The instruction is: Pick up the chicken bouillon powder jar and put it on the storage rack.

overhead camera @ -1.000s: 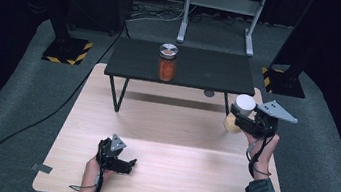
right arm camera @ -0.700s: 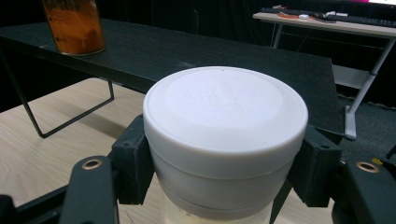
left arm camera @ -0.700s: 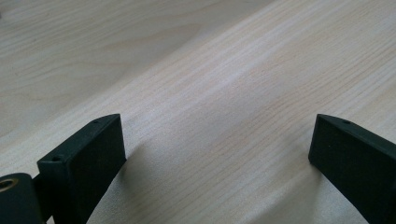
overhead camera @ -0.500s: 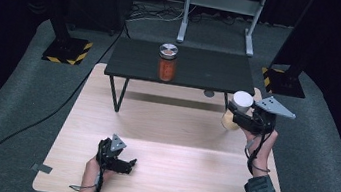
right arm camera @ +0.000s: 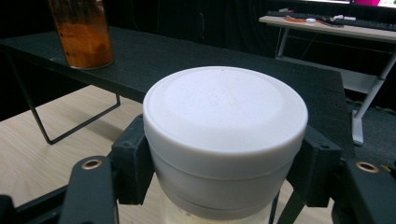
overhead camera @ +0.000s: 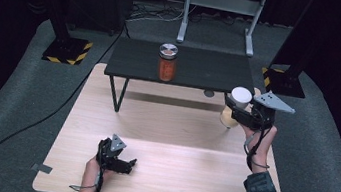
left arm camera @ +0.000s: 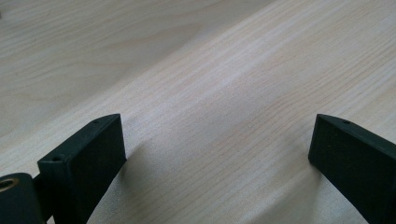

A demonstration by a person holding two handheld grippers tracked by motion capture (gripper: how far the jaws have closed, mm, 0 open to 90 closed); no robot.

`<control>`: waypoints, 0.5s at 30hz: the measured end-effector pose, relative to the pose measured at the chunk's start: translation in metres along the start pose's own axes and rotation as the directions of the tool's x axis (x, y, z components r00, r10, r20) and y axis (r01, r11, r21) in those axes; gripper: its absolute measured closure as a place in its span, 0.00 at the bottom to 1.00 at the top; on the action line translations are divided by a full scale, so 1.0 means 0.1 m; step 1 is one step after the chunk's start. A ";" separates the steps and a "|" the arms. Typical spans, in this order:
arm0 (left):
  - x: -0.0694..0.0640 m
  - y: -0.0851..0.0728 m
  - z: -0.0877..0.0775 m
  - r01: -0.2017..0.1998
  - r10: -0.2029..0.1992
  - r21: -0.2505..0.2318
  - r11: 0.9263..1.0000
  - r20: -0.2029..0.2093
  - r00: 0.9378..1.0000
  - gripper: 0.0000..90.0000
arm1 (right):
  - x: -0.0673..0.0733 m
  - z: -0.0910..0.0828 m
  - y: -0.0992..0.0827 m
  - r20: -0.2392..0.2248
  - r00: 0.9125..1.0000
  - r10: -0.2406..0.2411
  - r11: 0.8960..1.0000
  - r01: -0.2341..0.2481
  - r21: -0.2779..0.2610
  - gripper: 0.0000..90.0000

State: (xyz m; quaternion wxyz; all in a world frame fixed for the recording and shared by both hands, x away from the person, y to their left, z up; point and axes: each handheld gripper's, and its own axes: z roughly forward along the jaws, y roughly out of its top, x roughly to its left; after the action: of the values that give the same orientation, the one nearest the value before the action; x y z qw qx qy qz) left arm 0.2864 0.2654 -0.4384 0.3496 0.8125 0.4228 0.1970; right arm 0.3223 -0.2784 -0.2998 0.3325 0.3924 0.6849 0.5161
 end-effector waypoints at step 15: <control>0.00 0.00 0.00 0.000 0.000 0.000 1.000 0.000 1.000 0.04 | 0.00 0.07 0.12 -0.014 1.000 -0.005 1.000 0.005 -0.001 0.36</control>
State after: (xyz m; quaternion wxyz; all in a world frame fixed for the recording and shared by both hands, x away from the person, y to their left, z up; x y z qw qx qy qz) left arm 0.2863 0.2654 -0.4384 0.3497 0.8125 0.4226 0.1972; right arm 0.3311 -0.2732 -0.2899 0.3291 0.3868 0.6881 0.5182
